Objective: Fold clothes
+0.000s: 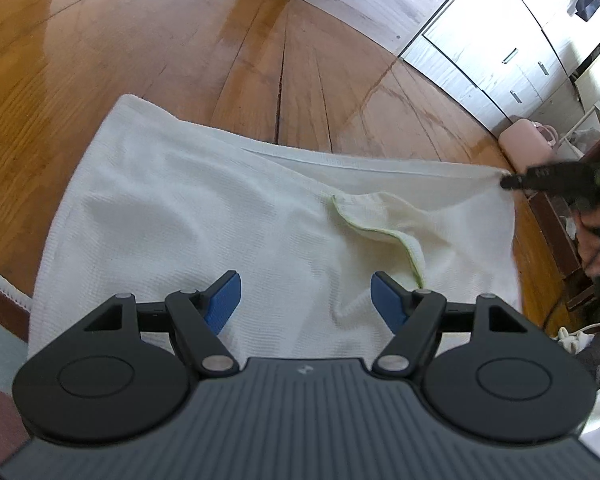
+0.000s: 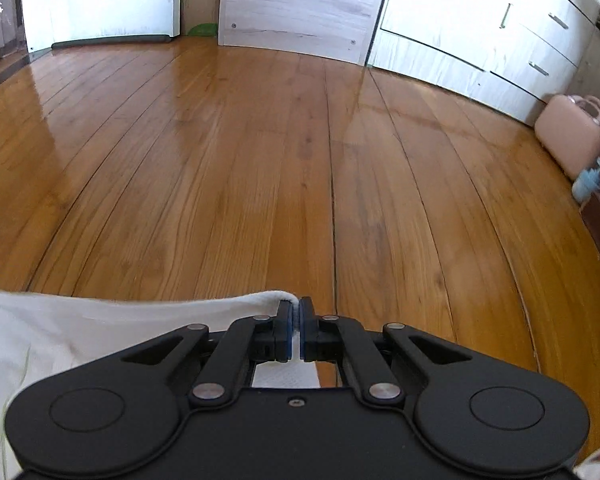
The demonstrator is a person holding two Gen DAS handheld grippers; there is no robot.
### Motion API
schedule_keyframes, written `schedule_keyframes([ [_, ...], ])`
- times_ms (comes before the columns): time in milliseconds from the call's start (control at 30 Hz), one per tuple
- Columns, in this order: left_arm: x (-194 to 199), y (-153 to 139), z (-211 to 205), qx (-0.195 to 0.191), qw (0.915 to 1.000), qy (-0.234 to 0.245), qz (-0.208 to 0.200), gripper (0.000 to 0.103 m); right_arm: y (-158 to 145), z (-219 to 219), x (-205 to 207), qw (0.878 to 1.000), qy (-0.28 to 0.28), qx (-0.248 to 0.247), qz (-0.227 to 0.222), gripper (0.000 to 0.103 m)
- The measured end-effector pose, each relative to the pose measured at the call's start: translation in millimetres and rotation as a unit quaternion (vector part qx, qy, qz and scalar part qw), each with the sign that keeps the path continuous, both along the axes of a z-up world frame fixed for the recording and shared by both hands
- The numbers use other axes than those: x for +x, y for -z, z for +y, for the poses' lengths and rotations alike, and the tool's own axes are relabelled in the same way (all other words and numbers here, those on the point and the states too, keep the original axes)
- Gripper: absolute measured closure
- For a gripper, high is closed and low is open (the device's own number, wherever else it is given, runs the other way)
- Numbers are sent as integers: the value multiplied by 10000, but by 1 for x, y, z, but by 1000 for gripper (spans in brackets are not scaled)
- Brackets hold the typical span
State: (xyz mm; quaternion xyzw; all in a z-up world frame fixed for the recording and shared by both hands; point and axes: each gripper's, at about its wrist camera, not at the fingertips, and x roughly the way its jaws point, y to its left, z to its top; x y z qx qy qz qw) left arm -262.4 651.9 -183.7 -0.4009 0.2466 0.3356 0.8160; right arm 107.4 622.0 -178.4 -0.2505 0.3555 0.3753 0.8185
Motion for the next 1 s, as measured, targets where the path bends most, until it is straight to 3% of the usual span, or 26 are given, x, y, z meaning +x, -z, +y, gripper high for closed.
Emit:
schedule_keyframes([
  [100,-3,-3,1,145,9999,1,76,32,16,18,4,9994,-230,-271,-39,100],
  [167,-8,-8,4,347,9993,-54,150,31,28,21,14,9987,-76,-509,-35,87],
  [267,-19,-15,10,689,9970,-210,294,30,40,8,25,9983,317,-346,351,80],
  [333,-25,-19,17,886,9945,-334,442,30,38,-8,32,9964,462,75,701,76],
  [400,-29,-21,25,1033,9916,-437,650,30,35,-23,41,9954,430,282,804,65],
  [467,-29,-23,31,1159,9888,-452,822,30,33,-33,47,9981,337,140,499,64],
  [667,-15,-23,47,1354,9830,-134,1235,30,24,-62,40,9951,-559,425,696,65],
  [800,-13,-17,56,1093,9837,-353,1385,28,37,-48,19,9893,-1142,273,870,65],
  [1000,-17,-13,57,1271,9818,-162,1400,26,67,-21,7,9886,-1299,-20,755,64],
])
